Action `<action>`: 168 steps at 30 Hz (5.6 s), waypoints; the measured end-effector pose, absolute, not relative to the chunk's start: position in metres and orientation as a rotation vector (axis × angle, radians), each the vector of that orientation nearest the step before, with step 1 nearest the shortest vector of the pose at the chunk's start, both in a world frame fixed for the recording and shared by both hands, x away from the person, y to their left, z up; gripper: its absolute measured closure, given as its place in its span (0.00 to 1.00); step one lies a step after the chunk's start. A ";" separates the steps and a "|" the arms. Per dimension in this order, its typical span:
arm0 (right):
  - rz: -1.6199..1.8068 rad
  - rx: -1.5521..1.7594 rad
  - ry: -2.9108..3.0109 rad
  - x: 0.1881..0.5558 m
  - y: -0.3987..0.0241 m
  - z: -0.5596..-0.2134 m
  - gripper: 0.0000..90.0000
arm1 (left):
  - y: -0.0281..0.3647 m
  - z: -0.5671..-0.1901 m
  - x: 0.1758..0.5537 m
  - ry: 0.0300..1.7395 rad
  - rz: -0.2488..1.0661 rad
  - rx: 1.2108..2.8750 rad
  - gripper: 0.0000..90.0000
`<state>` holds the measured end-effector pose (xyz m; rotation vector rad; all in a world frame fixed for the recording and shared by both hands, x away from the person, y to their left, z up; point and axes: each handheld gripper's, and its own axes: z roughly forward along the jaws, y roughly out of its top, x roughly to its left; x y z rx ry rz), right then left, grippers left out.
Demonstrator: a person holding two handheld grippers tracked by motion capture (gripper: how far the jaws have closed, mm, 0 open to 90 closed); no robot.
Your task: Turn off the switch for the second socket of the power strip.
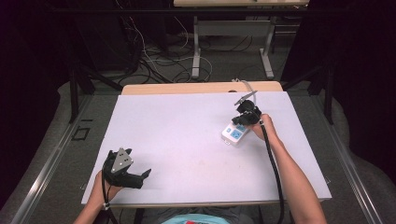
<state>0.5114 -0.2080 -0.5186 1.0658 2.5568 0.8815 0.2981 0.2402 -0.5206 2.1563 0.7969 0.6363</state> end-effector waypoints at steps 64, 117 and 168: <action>0.896 1.076 2.563 0.508 -0.208 -0.521 1.00 | 0.238 -0.521 0.298 0.789 0.636 2.157 0.00; 0.863 1.032 2.548 0.505 -0.207 -0.514 1.00 | 0.240 -0.519 0.297 0.789 0.646 2.151 0.00; 1.070 0.961 2.586 0.466 -0.209 -0.488 0.00 | 0.241 -0.520 0.296 0.805 0.635 2.147 0.00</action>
